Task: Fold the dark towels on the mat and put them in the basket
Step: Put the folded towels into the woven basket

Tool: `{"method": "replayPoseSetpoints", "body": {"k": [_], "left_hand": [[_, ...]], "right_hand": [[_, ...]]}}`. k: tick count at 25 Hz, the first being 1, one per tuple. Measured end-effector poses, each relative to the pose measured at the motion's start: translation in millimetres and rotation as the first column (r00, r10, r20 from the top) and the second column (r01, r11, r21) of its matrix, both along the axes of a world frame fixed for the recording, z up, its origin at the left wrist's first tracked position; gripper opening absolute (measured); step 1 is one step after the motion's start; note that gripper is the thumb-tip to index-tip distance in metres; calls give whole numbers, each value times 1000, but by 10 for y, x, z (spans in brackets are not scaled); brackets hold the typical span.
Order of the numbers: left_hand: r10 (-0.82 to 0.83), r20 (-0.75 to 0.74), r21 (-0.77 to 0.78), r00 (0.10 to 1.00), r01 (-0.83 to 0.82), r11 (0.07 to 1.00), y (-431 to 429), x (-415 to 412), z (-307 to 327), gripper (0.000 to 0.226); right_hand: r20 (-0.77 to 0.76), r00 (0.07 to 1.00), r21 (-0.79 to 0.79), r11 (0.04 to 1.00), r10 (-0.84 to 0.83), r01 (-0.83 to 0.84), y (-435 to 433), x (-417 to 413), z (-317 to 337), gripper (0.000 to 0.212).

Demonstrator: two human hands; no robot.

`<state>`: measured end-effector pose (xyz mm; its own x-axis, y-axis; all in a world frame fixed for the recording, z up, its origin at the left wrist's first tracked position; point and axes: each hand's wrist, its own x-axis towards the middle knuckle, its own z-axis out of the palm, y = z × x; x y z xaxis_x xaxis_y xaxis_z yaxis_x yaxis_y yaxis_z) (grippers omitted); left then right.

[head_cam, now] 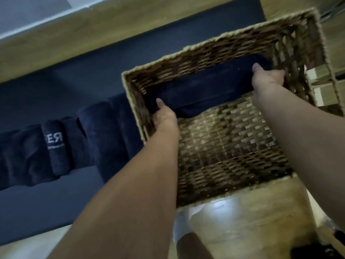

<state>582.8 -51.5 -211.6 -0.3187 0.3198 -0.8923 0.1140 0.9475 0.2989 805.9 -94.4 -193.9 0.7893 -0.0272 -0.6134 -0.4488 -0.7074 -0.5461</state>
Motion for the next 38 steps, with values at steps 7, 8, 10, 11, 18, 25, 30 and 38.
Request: {"method": "replayPoseSetpoints", "body": {"k": [7,8,10,11,18,25,30,38], "left_hand": [[-386,225,337,895,300,893,-520,-573,849,32],[-469,208,435,858,348,830,-524,-676,1025,22],[-487,195,550,852,315,773,-405,-963,1298,17],[-456,132,605,880,293,740,-289,-1155,1396,19],[-626,-323,309,709,705,639,615,-2310,934,67],[-917,-242,63,317,948,311,1052,-2248,251,105],[-890,-277,77,363,931,356,1109,-2293,-120,94],[-677,-420,265,604,795,546,1161,-2433,335,57]], "right_hand": [[5,997,166,983,-78,76,-233,-1749,651,56],[-18,997,187,979,-78,80,-250,-2083,748,52],[-29,993,229,967,-113,116,-279,-2701,979,43],[-54,986,262,951,-157,166,-282,-2996,1102,36],[-627,619,28,781,-473,624,-390,-4309,964,30],[-733,317,-296,702,-602,648,-854,-4739,115,79],[-755,230,-219,567,-614,794,-816,-4782,-313,61],[-731,345,-140,624,-588,769,-796,-4880,-17,39]]}}
